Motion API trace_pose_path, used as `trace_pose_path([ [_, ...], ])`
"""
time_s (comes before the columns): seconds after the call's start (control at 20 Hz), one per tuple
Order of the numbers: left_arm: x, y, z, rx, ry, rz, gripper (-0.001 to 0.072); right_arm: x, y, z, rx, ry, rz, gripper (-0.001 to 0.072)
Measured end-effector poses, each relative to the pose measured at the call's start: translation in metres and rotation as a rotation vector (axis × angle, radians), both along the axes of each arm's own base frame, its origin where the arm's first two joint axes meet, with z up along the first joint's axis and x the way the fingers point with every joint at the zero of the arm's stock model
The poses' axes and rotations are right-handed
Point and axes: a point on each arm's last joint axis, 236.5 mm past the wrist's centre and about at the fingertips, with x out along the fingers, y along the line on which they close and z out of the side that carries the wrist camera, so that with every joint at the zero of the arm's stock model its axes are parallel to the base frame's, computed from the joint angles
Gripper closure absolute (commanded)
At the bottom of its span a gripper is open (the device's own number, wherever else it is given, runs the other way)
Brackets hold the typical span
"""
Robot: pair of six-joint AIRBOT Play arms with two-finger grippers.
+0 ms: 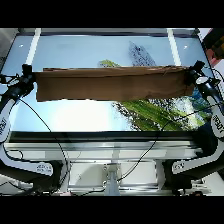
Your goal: Fold the clothes and pants, and hang the long-sleeved shirts on hangers.
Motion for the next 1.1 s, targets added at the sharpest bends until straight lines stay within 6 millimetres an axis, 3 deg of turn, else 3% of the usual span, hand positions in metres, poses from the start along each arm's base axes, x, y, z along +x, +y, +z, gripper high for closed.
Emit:
trace_pose_path([
  [0.3, 0.004, -0.002, -0.003, -0.080, -0.027, 0.048, 0.0692, 0.008, 0.004, 0.003, 0.000, -0.050, -0.042, 0.0680],
  [0.55, 0.032, -0.007, 0.035, 0.084, -0.066, -0.051, 0.0695, 0.015, 0.003, 0.010, -0.044, -0.068, -0.038, 0.0682],
  [0.8, 0.054, -0.016, 0.056, 0.245, -0.073, -0.145, 0.0699, 0.035, 0.009, 0.041, -0.303, -0.037, 0.119, 0.0685],
  [1.1, 0.059, -0.023, 0.057, 0.367, -0.040, -0.233, 0.0701, 0.051, 0.027, 0.072, -0.595, 0.035, 0.357, 0.0686],
])
